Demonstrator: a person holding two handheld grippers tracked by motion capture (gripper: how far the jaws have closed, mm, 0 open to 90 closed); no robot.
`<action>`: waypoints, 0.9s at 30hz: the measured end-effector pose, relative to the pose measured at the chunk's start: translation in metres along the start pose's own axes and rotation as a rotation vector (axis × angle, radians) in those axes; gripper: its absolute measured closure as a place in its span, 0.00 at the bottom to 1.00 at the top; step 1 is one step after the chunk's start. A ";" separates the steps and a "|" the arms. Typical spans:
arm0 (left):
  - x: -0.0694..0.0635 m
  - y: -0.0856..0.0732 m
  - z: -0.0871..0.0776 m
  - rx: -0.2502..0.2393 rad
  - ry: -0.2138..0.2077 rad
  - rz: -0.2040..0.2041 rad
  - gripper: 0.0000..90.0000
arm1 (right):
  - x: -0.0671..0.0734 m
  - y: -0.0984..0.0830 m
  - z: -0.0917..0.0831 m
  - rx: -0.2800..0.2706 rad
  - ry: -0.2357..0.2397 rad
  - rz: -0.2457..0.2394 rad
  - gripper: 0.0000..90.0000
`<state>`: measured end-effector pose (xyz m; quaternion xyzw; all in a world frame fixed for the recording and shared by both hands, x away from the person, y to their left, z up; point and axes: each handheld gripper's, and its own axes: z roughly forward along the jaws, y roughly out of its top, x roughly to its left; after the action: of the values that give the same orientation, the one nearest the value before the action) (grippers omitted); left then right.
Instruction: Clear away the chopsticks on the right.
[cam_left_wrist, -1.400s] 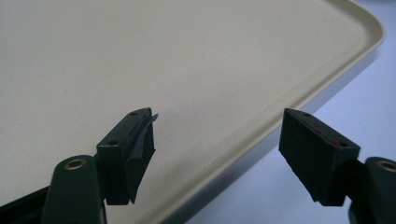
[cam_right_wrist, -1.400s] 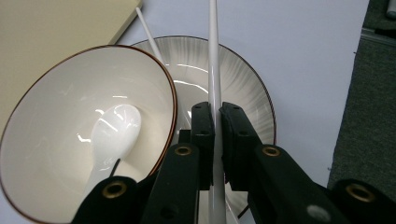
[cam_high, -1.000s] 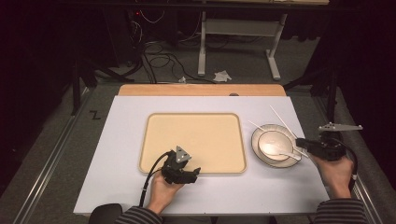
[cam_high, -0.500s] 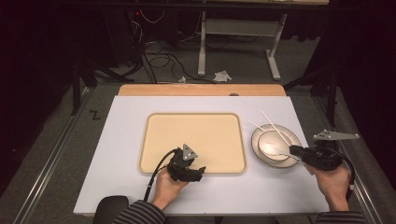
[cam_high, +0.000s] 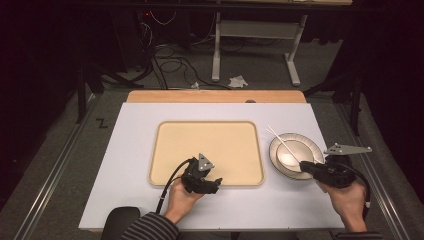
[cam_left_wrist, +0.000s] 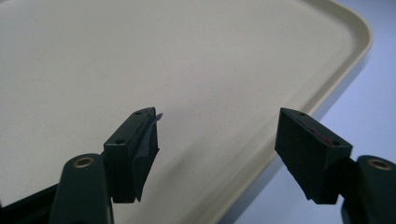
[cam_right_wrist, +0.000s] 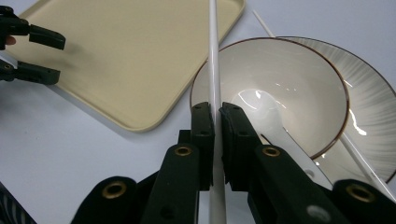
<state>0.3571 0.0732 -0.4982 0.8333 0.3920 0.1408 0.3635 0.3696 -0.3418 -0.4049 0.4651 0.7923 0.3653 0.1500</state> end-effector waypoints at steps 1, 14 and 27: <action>0.000 0.001 0.000 0.000 -0.002 0.003 0.34 | 0.003 0.000 0.000 0.001 0.003 0.004 0.95; -0.001 0.004 0.003 0.000 -0.006 0.020 0.33 | 0.027 -0.001 0.006 0.034 0.046 -0.024 0.95; -0.002 0.003 0.000 0.000 0.015 0.019 0.33 | 0.040 0.002 0.020 0.036 0.060 -0.024 0.95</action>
<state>0.3578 0.0706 -0.4963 0.8358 0.3867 0.1506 0.3593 0.3612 -0.2984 -0.4126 0.4469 0.8085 0.3629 0.1220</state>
